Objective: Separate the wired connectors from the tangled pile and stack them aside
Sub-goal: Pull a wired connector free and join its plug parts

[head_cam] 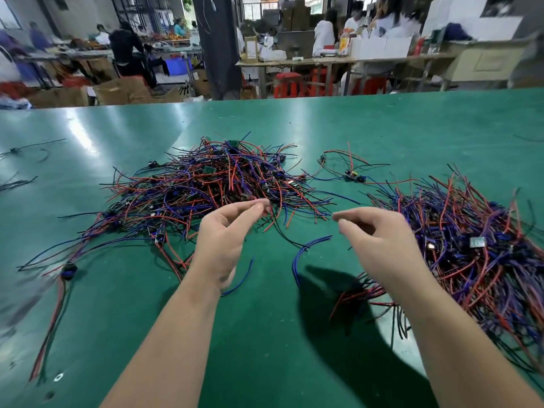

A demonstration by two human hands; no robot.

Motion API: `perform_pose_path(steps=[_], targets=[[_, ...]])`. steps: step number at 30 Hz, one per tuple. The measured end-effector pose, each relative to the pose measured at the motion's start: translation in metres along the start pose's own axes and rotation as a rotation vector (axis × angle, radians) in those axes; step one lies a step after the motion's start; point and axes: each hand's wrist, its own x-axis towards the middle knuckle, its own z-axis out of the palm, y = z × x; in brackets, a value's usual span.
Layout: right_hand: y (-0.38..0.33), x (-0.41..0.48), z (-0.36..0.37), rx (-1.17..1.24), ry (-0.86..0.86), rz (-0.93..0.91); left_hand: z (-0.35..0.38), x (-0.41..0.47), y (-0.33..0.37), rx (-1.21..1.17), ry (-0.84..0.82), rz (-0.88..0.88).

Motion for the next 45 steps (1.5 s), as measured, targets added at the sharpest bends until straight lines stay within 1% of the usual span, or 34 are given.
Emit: perform_pose_path(steps=[1, 2, 3, 4, 6, 8, 10, 11, 13, 15, 17, 19, 21, 23, 24, 25, 26, 28, 29, 30, 32, 34, 37, 40, 41, 43, 45], targets=[[-0.005, -0.002, 0.006, 0.212, -0.071, 0.097, 0.004, -0.005, 0.005, -0.068, -0.131, -0.025], [-0.009, -0.004, 0.01, 0.434, -0.151, 0.205, 0.008, -0.011, 0.008, -0.085, -0.273, -0.039], [-0.012, -0.005, 0.014, 0.623, -0.226, 0.288, 0.011, -0.016, 0.009, -0.074, -0.419, -0.05], [-0.013, -0.006, 0.015, 0.744, -0.291, 0.332, 0.014, -0.02, 0.008, -0.039, -0.552, -0.055], [-0.011, -0.009, 0.016, 0.813, -0.398, 0.335, 0.019, -0.027, 0.008, 0.089, -0.744, -0.057], [-0.009, -0.011, 0.014, 0.789, -0.418, 0.316, 0.021, -0.03, 0.007, 0.21, -0.834, -0.071], [-0.009, -0.01, 0.011, 0.793, -0.359, 0.295, 0.023, -0.031, 0.007, 0.273, -0.813, -0.134], [-0.01, -0.009, 0.01, 0.811, -0.326, 0.278, 0.024, -0.03, 0.006, 0.3, -0.752, -0.174], [-0.01, -0.006, 0.007, 0.871, -0.306, 0.244, 0.025, -0.025, 0.004, 0.29, -0.55, -0.277], [-0.012, -0.006, 0.004, 0.922, -0.346, 0.237, 0.025, -0.018, 0.003, 0.133, -0.355, -0.375], [-0.014, -0.009, 0.005, 0.925, -0.424, 0.257, 0.024, -0.013, 0.003, -0.104, -0.223, -0.368], [-0.016, -0.014, 0.009, 0.893, -0.513, 0.27, 0.024, -0.01, 0.003, -0.298, -0.142, -0.312], [-0.017, -0.019, 0.013, 0.806, -0.605, 0.271, 0.023, -0.01, 0.005, -0.429, -0.095, -0.289], [-0.017, -0.022, 0.015, 0.734, -0.681, 0.275, 0.021, -0.01, 0.007, -0.506, -0.094, -0.292], [-0.017, -0.023, 0.016, 0.717, -0.683, 0.279, 0.02, -0.01, 0.007, -0.522, -0.102, -0.293], [-0.017, -0.021, 0.017, 0.699, -0.642, 0.278, 0.019, -0.01, 0.008, -0.514, -0.113, -0.292], [-0.016, -0.019, 0.018, 0.674, -0.56, 0.272, 0.018, -0.011, 0.008, -0.481, -0.133, -0.293], [-0.011, -0.012, 0.019, 0.643, -0.37, 0.259, 0.019, -0.015, 0.007, -0.347, -0.207, -0.304], [-0.009, -0.009, 0.018, 0.653, -0.329, 0.261, 0.021, -0.017, 0.006, -0.252, -0.252, -0.307], [-0.008, -0.007, 0.017, 0.663, -0.332, 0.263, 0.023, -0.019, 0.005, -0.152, -0.292, -0.303], [-0.005, -0.007, 0.016, 0.631, -0.397, 0.247, 0.027, -0.023, 0.0, 0.029, -0.352, -0.276], [-0.003, -0.007, 0.017, 0.587, -0.413, 0.236, 0.03, -0.027, -0.002, 0.121, -0.354, -0.256], [0.002, -0.004, 0.015, 0.646, -0.36, 0.244, 0.031, -0.028, -0.001, 0.079, -0.335, -0.29], [0.002, -0.003, 0.013, 0.593, -0.333, 0.224, 0.032, -0.029, -0.001, 0.077, -0.381, -0.299], [0.002, -0.002, 0.011, 0.565, -0.3, 0.213, 0.032, -0.03, -0.002, 0.083, -0.389, -0.306], [0.003, 0.003, 0.004, 0.551, -0.172, 0.213, 0.033, -0.032, -0.003, 0.115, -0.411, -0.335], [0.005, 0.011, -0.01, 0.605, -0.011, 0.24, 0.034, -0.035, -0.004, 0.176, -0.503, -0.366]])
